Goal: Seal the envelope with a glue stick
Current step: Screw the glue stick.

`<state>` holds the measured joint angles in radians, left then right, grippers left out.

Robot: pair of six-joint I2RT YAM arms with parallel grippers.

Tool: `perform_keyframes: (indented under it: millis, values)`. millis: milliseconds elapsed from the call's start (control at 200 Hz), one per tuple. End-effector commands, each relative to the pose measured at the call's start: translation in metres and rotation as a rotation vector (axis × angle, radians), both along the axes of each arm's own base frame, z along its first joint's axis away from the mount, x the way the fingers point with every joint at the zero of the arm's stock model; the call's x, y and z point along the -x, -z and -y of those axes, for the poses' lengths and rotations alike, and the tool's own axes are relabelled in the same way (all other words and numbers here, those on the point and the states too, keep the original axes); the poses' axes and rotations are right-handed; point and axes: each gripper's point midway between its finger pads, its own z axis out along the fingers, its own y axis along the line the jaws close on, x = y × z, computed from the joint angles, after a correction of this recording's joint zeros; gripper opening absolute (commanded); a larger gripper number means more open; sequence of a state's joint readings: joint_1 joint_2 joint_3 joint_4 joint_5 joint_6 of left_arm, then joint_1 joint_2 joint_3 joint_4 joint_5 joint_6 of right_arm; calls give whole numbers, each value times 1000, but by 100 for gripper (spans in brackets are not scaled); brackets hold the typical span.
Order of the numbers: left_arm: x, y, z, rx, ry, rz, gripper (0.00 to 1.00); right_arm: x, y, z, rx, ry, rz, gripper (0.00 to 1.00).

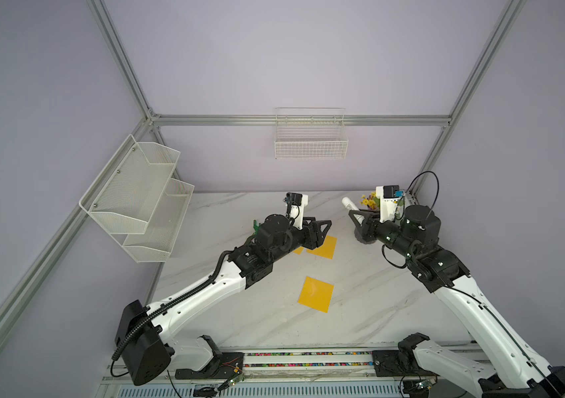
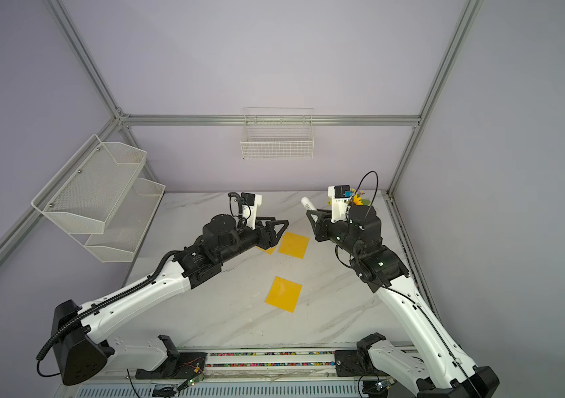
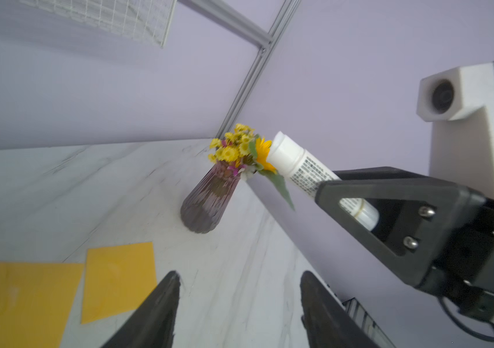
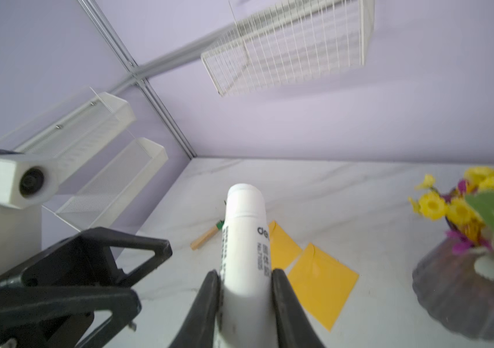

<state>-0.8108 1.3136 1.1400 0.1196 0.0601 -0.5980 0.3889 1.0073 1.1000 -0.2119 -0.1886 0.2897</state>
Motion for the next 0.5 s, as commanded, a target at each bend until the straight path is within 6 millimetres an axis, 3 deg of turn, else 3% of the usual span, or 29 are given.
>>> perform_keyframes:
  millis: [0,200,365,495]
  values:
    - [28,-91,-3,297,124,174,66,18,-74,-6,-61,-63,386,0]
    - [55,-141,-7,463,246,290,70,57,-111,-19,-74,-199,734,0]
    - [62,-160,-8,517,287,337,70,74,-126,-24,-116,-263,847,0]
    - [67,-172,-6,547,318,373,70,75,-126,-29,-134,-304,856,0]
